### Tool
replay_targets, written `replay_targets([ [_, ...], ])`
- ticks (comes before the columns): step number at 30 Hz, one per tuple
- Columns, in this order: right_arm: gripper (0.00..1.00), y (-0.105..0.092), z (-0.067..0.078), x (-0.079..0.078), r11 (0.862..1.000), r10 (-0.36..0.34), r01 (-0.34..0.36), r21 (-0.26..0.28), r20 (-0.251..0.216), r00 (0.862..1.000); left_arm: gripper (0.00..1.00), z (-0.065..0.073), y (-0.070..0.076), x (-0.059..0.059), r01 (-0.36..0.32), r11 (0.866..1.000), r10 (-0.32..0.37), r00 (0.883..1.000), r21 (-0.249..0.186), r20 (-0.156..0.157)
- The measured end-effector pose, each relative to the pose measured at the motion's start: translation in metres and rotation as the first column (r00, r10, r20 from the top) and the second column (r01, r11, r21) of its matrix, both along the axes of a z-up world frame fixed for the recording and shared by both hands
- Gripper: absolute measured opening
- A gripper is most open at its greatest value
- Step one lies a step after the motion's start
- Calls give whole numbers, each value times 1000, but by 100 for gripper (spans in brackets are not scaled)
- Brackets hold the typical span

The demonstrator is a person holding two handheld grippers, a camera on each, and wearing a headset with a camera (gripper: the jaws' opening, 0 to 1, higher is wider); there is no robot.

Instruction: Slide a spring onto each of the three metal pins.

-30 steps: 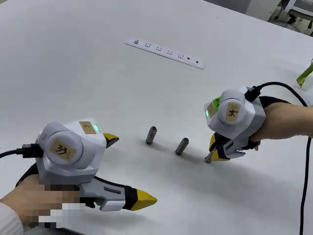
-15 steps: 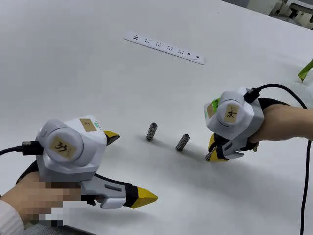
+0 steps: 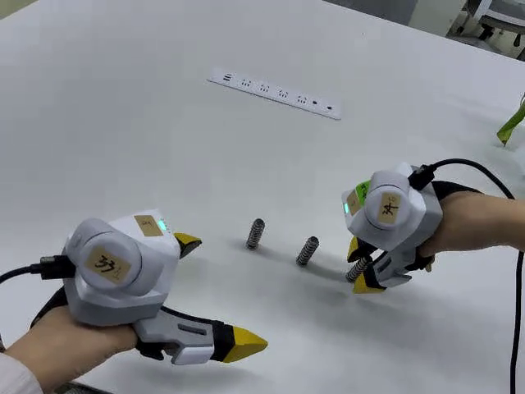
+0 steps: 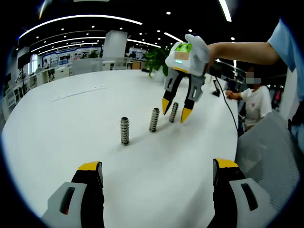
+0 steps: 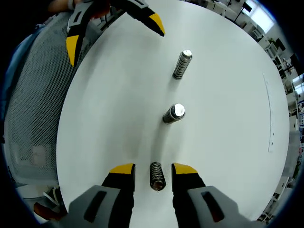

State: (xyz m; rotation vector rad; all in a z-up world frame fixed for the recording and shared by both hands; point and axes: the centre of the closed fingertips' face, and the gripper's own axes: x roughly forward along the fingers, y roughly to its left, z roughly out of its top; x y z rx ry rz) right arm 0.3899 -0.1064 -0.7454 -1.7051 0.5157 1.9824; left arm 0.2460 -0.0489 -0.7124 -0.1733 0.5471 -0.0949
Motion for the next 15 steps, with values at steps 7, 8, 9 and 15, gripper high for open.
replay_targets([
  [7,70,6,7,-5,993,-60,63,105,-27,998,98,1,7,0,-25,1000,24,1000,12,11],
  [8,75,7,8,-5,990,-77,81,118,-33,996,98,1,8,0,-28,1000,28,1000,11,13],
  [9,78,8,10,-6,985,-95,100,141,-41,995,98,1,9,0,-31,999,31,999,17,14],
  [15,95,4,19,-17,960,-163,187,210,-124,979,98,1,12,0,-36,998,35,999,49,19],
])
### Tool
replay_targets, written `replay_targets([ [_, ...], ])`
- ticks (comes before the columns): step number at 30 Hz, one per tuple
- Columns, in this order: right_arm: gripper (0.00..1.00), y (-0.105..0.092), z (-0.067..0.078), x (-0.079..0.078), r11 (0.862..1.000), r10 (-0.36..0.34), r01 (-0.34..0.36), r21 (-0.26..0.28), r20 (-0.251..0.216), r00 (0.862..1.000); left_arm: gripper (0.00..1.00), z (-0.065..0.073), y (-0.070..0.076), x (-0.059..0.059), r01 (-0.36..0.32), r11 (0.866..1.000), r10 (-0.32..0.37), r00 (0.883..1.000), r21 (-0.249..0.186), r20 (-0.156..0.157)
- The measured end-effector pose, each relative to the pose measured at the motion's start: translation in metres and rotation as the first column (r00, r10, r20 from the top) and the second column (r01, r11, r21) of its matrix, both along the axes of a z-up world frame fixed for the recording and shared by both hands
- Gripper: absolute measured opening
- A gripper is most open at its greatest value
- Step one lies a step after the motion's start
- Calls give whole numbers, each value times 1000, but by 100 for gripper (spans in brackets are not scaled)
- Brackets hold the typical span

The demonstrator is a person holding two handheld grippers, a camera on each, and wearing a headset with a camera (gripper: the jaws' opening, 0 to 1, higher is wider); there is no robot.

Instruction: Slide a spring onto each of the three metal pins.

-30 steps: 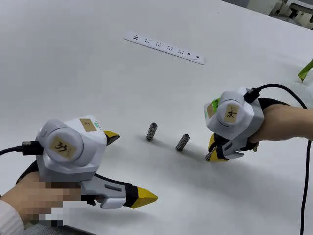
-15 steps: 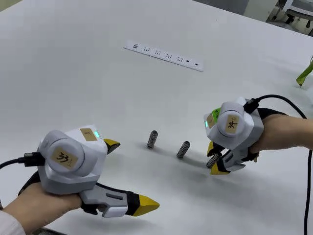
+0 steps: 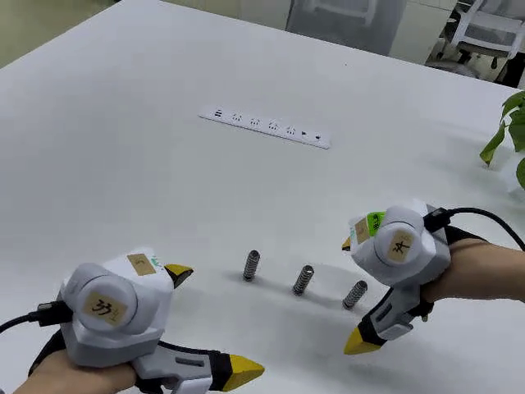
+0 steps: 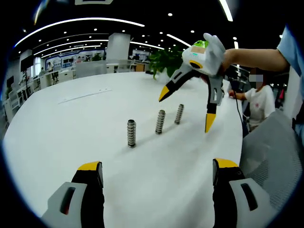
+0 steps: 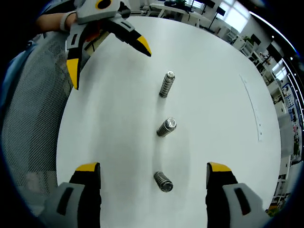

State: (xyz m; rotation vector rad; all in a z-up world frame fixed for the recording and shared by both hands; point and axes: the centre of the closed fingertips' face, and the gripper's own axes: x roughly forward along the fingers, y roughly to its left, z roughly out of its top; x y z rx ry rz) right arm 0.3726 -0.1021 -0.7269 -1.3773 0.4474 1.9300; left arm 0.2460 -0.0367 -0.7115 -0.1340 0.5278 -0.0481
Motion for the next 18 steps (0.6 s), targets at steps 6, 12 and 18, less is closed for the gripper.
replay_targets([
  [6,99,-9,10,-3,990,-99,104,91,-53,994,98,1,2,0,-17,1000,17,1000,13,3],
  [12,99,-27,19,-1,960,-208,224,166,-111,972,98,7,2,2,-27,999,27,999,23,20],
  [18,99,-45,20,-3,921,-299,334,202,-185,936,98,8,4,2,-34,999,34,999,27,25],
])
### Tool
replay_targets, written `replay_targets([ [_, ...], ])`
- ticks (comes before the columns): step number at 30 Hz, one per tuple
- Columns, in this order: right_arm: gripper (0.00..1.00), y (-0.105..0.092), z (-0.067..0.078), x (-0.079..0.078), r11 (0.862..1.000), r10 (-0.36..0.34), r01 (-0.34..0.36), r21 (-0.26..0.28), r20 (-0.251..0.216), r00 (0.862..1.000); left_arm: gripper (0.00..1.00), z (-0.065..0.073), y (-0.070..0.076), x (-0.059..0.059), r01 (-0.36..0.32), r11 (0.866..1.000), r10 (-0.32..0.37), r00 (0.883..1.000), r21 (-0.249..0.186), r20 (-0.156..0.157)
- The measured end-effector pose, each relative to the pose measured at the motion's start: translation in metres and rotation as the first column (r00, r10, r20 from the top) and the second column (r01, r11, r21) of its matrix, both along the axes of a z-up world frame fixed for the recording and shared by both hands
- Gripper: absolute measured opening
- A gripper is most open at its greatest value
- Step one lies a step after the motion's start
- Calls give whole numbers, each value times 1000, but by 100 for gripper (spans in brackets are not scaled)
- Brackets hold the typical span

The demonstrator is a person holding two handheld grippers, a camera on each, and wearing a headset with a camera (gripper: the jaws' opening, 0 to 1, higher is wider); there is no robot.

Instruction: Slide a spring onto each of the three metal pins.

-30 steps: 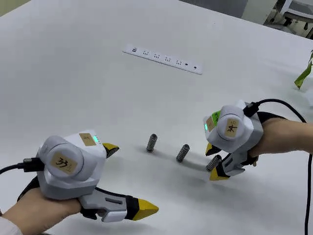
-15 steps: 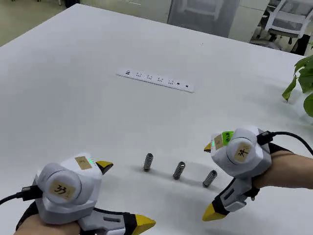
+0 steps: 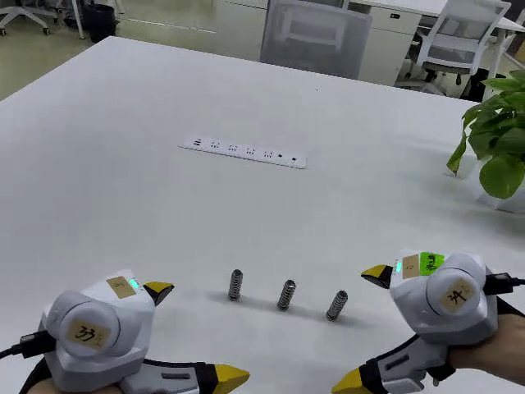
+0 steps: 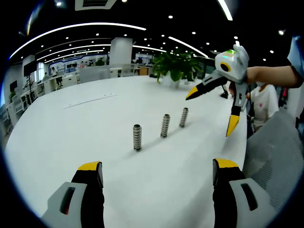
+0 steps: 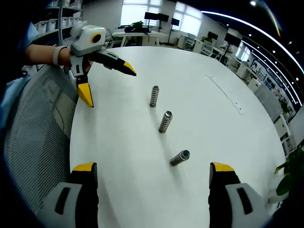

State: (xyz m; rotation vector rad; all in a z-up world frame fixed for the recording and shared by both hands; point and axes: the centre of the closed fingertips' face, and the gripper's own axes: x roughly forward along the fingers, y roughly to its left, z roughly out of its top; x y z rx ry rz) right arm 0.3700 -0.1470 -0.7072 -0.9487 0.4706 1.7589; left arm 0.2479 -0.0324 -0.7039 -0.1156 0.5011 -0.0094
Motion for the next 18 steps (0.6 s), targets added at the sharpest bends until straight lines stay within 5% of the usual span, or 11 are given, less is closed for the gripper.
replay_targets([
  [10,99,-22,1,3,985,-155,161,63,-82,984,98,-2,1,-1,3,1000,-3,1000,1,-10],
  [15,99,-24,12,10,956,-240,261,131,-158,958,98,-4,0,-2,6,1000,-6,1000,2,-20],
  [18,99,-28,19,18,919,-315,345,189,-174,933,98,-6,-2,-2,14,1000,-14,1000,10,-27],
])
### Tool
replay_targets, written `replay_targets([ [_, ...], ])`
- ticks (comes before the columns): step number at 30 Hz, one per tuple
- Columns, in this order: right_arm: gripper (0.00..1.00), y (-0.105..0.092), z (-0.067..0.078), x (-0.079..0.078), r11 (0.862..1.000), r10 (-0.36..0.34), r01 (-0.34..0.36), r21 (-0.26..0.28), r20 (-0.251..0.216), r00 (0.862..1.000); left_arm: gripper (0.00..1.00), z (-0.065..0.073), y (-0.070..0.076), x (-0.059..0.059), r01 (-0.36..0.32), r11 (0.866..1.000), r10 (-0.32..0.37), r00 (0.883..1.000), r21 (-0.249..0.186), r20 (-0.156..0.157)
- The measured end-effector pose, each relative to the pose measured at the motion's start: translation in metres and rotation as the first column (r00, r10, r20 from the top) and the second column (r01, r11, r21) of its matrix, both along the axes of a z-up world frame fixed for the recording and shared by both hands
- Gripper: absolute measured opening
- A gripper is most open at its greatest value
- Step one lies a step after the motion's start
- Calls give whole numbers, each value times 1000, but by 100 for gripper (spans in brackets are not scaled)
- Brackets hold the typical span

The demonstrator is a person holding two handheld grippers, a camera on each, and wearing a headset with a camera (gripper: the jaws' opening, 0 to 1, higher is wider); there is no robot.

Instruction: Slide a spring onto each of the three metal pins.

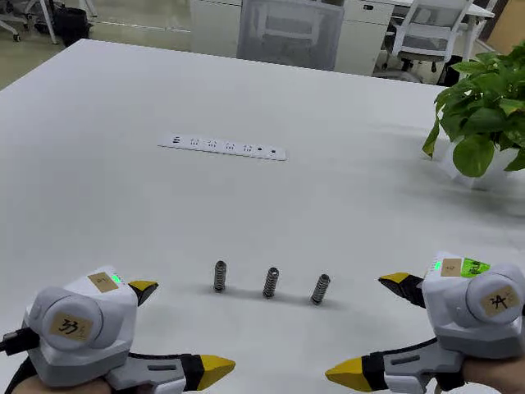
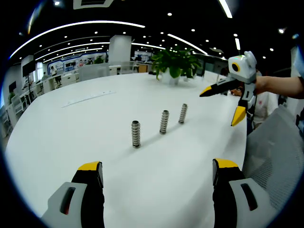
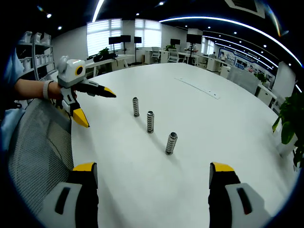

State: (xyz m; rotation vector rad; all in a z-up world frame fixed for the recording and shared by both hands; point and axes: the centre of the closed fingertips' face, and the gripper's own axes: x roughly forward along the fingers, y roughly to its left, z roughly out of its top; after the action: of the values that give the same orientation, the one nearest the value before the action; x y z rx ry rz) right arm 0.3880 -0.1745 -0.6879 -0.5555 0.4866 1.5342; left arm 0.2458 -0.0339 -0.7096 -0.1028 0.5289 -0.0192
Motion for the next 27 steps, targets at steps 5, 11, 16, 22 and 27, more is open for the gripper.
replay_targets([
  [5,99,-12,5,9,995,-87,88,51,-10,996,98,-2,-2,-1,12,1000,-12,1000,6,-10],
  [11,99,-23,5,1,989,-119,125,78,-72,990,98,-4,-2,-2,21,1000,-21,1000,11,-23],
  [16,99,-30,3,-6,987,-129,136,81,-84,988,98,-9,-2,-5,18,1000,-18,999,13,-52],
  [22,99,-30,1,-13,988,-126,133,79,-89,988,98,-13,-2,-7,14,1000,-13,997,9,-71],
  [27,99,-28,1,-11,989,-122,128,77,-84,989,98,-17,-3,-8,30,999,-28,996,16,-84],
])
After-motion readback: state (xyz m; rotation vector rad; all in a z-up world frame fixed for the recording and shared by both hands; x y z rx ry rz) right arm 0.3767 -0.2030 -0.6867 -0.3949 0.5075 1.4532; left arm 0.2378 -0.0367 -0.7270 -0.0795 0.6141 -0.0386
